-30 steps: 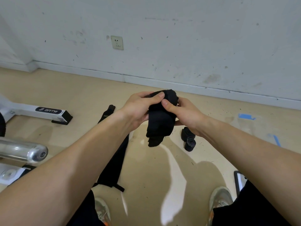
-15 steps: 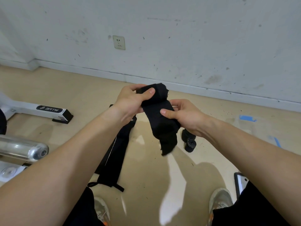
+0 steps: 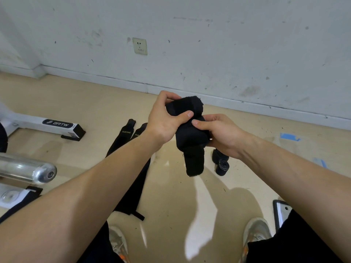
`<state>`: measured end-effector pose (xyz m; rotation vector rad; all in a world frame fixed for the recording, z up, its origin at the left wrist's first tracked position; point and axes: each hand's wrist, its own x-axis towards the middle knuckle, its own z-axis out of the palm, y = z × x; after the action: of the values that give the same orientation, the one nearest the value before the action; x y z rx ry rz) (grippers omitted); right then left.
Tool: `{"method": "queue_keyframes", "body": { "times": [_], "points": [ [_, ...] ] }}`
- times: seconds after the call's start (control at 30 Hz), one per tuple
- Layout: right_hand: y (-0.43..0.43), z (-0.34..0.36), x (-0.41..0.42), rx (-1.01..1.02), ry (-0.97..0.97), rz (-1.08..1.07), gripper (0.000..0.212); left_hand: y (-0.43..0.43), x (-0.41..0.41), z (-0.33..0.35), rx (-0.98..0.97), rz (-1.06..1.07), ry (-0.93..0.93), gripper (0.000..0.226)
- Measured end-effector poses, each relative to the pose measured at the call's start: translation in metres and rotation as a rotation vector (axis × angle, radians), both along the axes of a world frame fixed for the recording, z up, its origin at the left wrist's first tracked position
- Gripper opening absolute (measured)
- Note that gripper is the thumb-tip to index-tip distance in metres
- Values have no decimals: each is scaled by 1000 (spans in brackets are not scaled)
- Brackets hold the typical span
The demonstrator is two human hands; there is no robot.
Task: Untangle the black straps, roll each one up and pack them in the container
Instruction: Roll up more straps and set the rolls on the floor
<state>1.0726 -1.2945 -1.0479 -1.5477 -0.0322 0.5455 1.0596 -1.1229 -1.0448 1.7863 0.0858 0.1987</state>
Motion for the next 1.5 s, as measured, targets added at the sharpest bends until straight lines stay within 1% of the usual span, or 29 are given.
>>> {"method": "queue_keyframes", "body": {
  "times": [0.1,0.13,0.2,0.3,0.33,0.47,0.53,0.63,0.67,0.77,0.8,0.87,0.93,1.0,1.1,1.27,1.4,1.47,1.5],
  "points": [
    [2,0,0,92,146,-83,23,0,-1,-1,16,-38,-9,44],
    [3,1,0,142,190,-109,26,0,-1,-1,26,-56,-17,44],
    [3,4,1,162,222,-143,35,0,-1,1,51,-98,-33,44],
    [1,4,2,103,200,-114,62,0,-1,4,109,-153,-43,44],
    [2,3,3,78,180,-95,66,0,-1,5,126,-171,-46,45],
    [5,1,1,-24,102,-75,71,-4,-2,5,137,-222,-64,45],
    [5,1,0,-37,86,-83,73,-5,-3,6,125,-236,-64,44],
    [6,1,-1,-45,70,-133,66,-4,-2,4,63,-255,-22,39],
    [5,0,-2,-59,59,-145,63,-4,-2,3,12,-251,8,32],
    [6,-1,-3,-120,3,-159,54,-3,-2,2,-221,-221,129,6],
    [6,0,-4,-125,-8,-156,51,-3,-2,1,-278,-215,163,4],
    [8,3,-5,-131,-24,-143,46,-4,-1,0,-360,-194,225,12],
    [7,4,-5,-136,-37,-129,46,-3,-1,1,-444,-178,296,28],
    [6,4,-5,-133,-48,-111,48,-2,-2,5,-481,-234,349,34],
    [7,4,-5,-108,-34,-91,48,2,-1,9,-485,-260,348,34],
    [5,7,-6,-62,40,10,46,8,4,16,-561,-148,326,28],
    [4,2,-9,-104,61,84,32,20,11,20,-613,-73,301,27],
    [3,1,-9,-97,50,81,14,23,12,21,-615,-44,289,26],
    [3,2,-9,-92,42,71,9,24,12,22,-614,-32,280,24]
  ]
}}
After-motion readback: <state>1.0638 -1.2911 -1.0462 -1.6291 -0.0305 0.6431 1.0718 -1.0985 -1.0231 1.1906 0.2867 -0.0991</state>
